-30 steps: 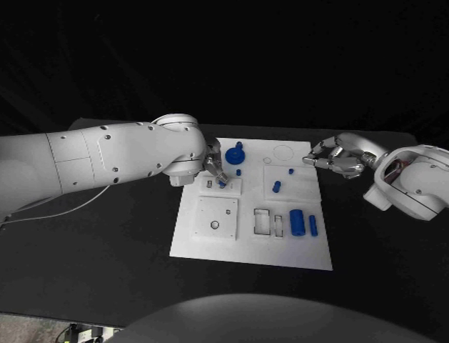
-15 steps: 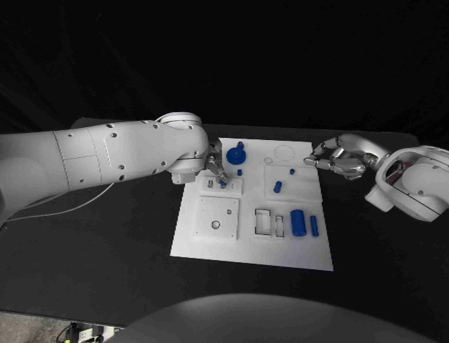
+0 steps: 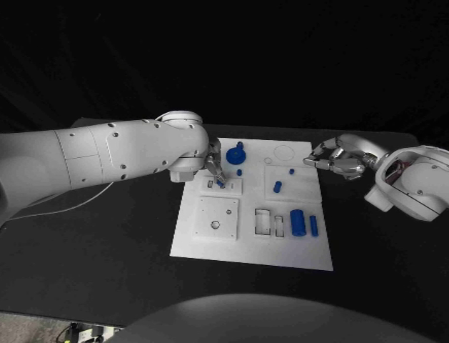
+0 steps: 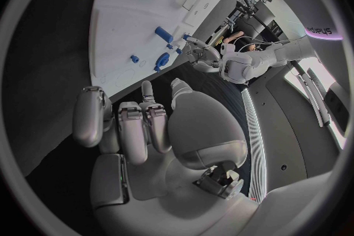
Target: Assemble the parts on the task board
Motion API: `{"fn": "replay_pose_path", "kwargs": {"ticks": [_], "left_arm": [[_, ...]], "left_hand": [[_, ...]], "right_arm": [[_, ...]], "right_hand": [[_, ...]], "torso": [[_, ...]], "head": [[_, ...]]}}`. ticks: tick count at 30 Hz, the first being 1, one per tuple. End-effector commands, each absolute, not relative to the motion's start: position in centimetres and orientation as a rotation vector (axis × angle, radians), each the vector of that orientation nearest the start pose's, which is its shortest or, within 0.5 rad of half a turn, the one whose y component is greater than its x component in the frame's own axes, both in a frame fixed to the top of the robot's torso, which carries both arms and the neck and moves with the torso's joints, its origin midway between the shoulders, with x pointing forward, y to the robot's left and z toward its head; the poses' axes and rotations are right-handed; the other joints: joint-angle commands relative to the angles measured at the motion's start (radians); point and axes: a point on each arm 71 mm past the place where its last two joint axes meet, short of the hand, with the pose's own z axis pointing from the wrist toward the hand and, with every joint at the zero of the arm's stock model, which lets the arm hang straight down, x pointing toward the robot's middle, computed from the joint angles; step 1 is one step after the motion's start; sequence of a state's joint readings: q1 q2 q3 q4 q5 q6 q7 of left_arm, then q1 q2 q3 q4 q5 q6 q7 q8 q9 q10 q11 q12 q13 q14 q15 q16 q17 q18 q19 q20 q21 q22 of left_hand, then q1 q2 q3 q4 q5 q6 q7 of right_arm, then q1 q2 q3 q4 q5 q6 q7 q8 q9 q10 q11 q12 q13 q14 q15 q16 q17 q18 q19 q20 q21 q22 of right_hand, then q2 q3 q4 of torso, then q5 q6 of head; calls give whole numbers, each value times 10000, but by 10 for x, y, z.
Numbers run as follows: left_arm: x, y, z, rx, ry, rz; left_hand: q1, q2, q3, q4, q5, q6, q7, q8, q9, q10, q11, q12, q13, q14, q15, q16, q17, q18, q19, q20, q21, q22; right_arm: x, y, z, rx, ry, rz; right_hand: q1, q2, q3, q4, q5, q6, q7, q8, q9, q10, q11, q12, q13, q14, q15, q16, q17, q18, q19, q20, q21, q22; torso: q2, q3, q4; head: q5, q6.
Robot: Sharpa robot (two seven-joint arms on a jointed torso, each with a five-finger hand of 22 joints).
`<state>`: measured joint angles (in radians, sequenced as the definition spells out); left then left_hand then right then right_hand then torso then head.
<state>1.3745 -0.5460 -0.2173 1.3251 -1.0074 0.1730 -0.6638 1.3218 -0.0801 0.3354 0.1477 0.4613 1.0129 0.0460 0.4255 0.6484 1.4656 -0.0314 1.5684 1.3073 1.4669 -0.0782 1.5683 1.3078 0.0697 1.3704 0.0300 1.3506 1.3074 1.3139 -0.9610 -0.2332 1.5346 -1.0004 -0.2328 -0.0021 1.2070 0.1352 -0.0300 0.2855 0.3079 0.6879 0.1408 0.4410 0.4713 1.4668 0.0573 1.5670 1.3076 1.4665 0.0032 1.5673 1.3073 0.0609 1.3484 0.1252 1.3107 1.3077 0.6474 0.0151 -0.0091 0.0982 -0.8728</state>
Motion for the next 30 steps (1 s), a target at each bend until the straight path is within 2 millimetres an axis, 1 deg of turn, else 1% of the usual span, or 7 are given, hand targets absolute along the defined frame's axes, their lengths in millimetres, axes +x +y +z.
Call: {"fn": "replay_pose_path", "kwargs": {"ticks": [1, 9, 23, 30], "left_arm": [[512, 138, -215, -187, 24085, -1772], [511, 137, -215, -142, 24116, -1759], [510, 134, -215, -234, 24171, -1910], [511, 133, -216, -321, 24179, -1966]], "left_hand": [[28, 3, 857, -783, 59, 20, -96, 42, 715, 1052, -66, 24, 2635, 1039, -54, 25, 2629, 5, 72, -3, 16, 406], [24, 4, 863, -784, 64, 21, -96, 46, 718, 1052, -66, 24, 2635, 1039, -54, 25, 2629, 9, 60, -3, 2, 393], [-11, 32, 909, -783, -30, 0, -95, 63, 743, 1052, -61, 24, 2635, 1039, -49, 25, 2629, 13, 50, -1, -13, 389], [-21, 41, 920, -781, -46, -5, -94, 66, 748, 1052, -60, 24, 2635, 1039, -48, 25, 2629, 16, 40, 0, -25, 380]], "right_arm": [[472, -259, -207, 1769, 19162, 7784], [472, -259, -207, 1780, 19167, 7771], [472, -259, -207, 1780, 19190, 7756], [472, -259, -207, 1778, 19199, 7757]], "right_hand": [[107, -28, 9, -20, -2, -55, -10, -48, -9, 1040, 69, 38, 2632, 1043, 95, 35, 2635, 119, -76, -14, -56, 1655], [125, -29, 15, -25, -2, -55, -10, -50, -11, 1040, 70, 38, 2632, 1043, 96, 35, 2635, 119, -77, -12, -59, 1655], [152, -34, 23, -36, 0, -53, -9, -51, -13, 1040, 72, 38, 2632, 1043, 98, 35, 2635, 121, -82, -10, -68, 1652], [176, -39, 29, -43, 1, -52, -8, -52, -14, 1040, 74, 38, 2632, 1043, 99, 35, 2635, 124, -93, -9, -83, 1648]], "torso": [[1, -1, -1], [3, 1, -4], [3, 0, -2], [5, -1, -3]], "head": [[17, 2], [3, 2], [40, 2], [29, 2]]}}
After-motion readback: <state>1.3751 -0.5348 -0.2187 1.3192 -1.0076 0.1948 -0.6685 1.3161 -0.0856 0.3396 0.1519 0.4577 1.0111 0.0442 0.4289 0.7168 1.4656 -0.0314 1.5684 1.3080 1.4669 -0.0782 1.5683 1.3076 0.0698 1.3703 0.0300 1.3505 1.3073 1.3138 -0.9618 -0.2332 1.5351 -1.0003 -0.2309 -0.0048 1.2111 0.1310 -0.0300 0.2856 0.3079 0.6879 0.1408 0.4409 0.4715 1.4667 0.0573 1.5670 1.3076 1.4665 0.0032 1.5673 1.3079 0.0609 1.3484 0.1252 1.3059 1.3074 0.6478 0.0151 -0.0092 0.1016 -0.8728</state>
